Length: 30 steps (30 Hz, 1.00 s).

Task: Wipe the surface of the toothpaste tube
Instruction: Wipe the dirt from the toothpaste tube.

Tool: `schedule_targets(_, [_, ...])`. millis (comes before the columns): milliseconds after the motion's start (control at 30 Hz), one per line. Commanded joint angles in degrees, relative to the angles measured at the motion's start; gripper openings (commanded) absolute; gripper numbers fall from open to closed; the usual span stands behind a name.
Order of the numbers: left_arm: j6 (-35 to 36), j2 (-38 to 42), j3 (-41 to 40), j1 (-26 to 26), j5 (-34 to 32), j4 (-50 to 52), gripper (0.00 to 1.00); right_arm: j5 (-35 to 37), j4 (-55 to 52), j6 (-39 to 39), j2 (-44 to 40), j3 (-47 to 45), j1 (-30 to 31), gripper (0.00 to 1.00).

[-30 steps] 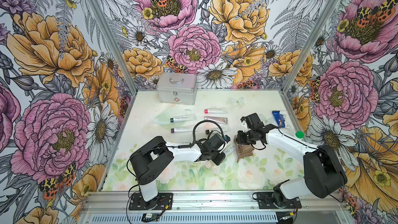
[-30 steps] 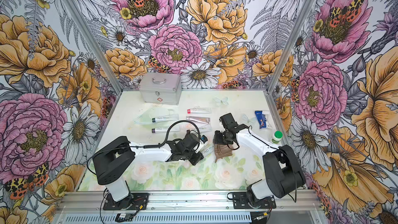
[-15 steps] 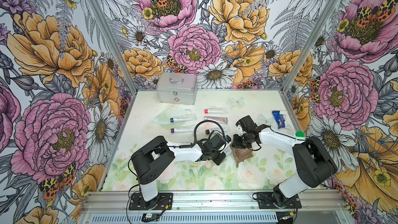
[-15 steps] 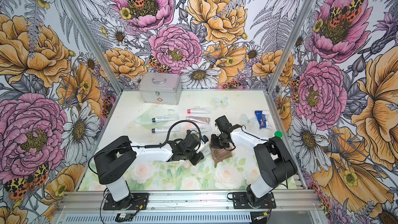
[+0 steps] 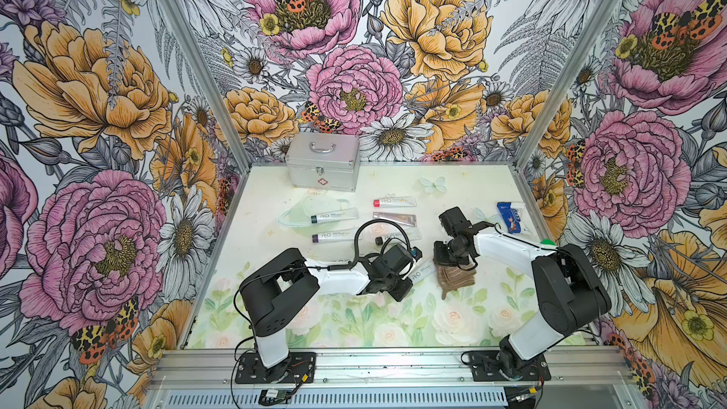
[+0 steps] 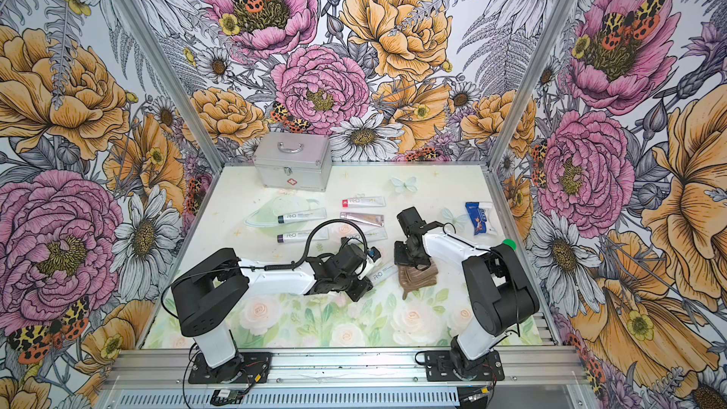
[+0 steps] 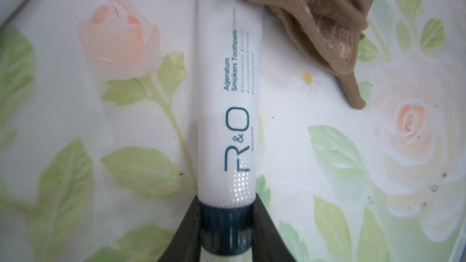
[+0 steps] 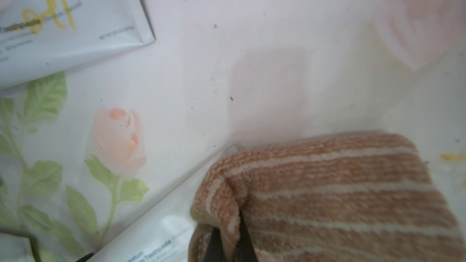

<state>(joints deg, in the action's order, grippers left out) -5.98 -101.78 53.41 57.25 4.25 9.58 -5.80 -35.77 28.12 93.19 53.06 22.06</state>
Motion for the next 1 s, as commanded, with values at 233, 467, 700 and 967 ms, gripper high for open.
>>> schedule_targets(233, [0.34, -0.62, -0.1, -0.14, -0.84, -1.51, 0.28, -11.23, -2.28, 0.25, 0.64, 1.31, 6.46, 0.0])
schedule_targets(467, [0.29, -0.45, -0.27, -0.28, -1.04, -2.03, 0.27, -10.98, -2.73, 0.73, 0.28, -2.21, 5.7, 0.0])
schedule_targets(700, [-2.29, 3.3, -5.05, -2.5, 0.35, -7.62, 0.27, -3.89, -3.8, -0.89, 2.26, -1.66, 1.03, 0.0])
schedule_targets(967, [-5.33, 1.56, -7.85, -3.14, 0.26, -14.13, 0.27, -2.79, -4.44, -2.12, 4.09, -0.6, 0.61, 0.0])
